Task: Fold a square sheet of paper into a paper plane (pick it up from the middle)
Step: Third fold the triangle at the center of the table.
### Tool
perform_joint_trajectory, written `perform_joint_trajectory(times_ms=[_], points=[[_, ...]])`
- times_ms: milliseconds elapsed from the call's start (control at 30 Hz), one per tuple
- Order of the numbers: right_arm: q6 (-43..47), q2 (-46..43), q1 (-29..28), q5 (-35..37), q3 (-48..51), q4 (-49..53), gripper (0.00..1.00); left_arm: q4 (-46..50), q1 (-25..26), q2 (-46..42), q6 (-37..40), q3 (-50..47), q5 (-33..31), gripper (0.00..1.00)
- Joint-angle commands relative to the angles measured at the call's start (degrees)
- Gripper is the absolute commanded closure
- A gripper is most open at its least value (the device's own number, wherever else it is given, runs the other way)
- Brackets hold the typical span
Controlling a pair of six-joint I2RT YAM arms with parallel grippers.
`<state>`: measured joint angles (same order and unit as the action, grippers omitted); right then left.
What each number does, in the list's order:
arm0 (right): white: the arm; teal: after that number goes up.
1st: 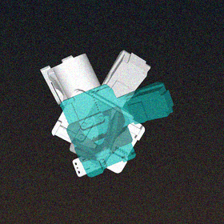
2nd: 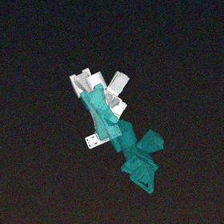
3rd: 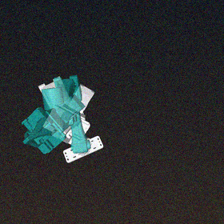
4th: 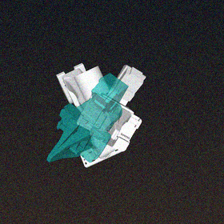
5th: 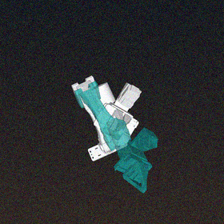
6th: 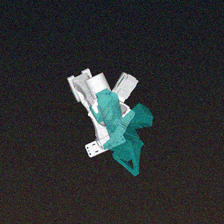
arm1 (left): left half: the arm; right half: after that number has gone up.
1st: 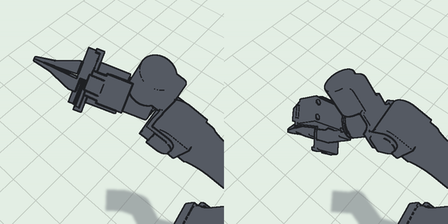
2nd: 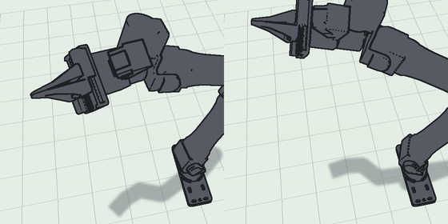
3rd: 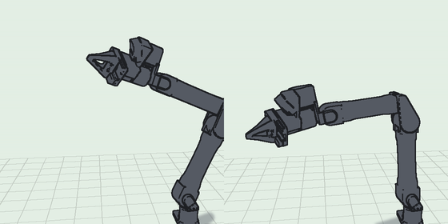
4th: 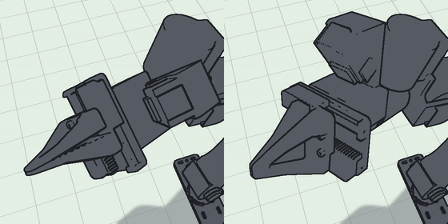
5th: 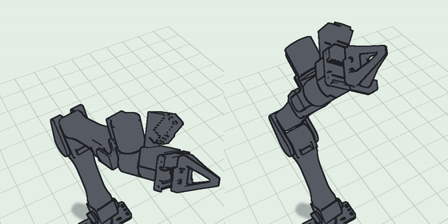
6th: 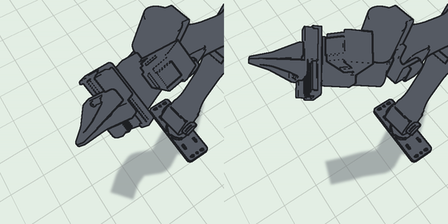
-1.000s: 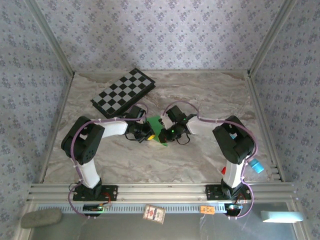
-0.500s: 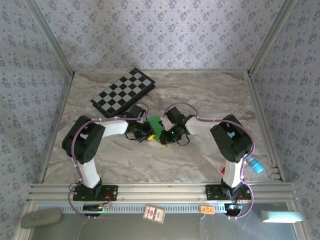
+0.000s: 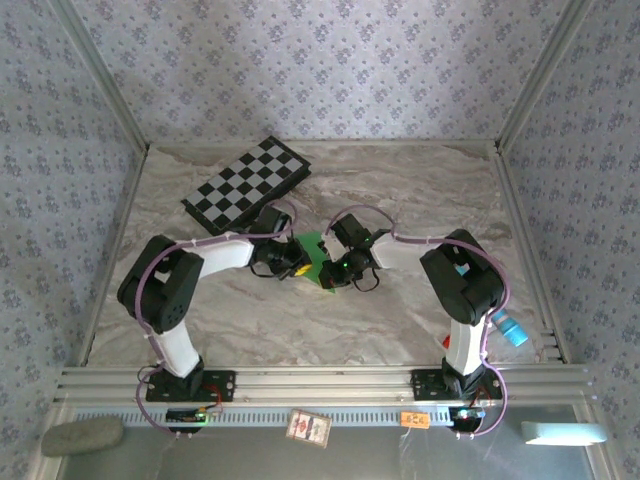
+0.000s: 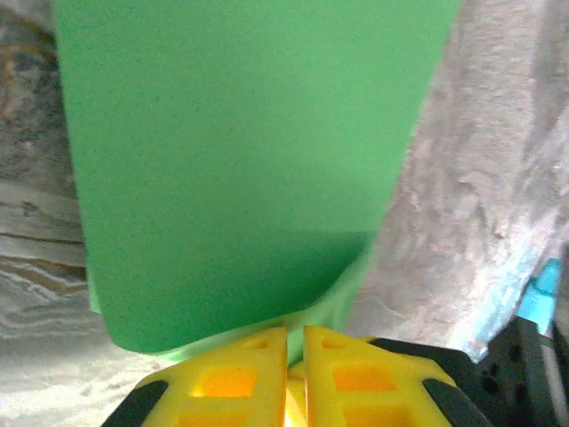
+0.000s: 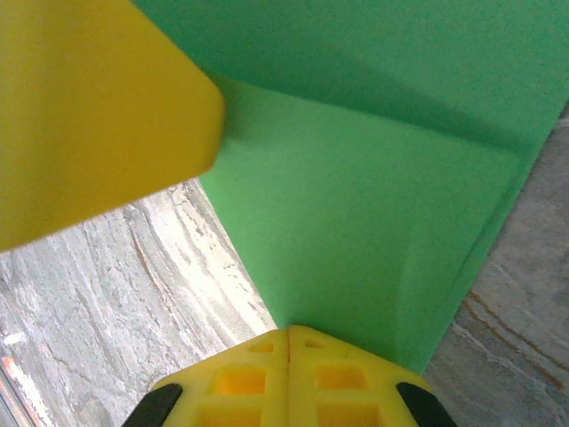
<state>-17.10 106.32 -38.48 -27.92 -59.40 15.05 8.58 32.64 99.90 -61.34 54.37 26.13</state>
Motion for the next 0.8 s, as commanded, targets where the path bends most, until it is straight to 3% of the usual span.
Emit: perform_joint_trajectory(times_ms=[0,400,767], points=[[-0.30,2.07,0.83,1.58,-0.34,2.93,0.96,-1.80,0.53,-1.32,2.10,-1.03,0.86,0.91],[-0.83,1.74,1.25,0.51,-0.37,2.74,0.96,-2.69,0.93,3.66,2.05,-1.37,0.49,0.94],[0.48,-0.68,1.92,-0.59,1.72,3.32,0.96,5.77,0.49,5.87,2.52,0.10,-4.66,0.96]])
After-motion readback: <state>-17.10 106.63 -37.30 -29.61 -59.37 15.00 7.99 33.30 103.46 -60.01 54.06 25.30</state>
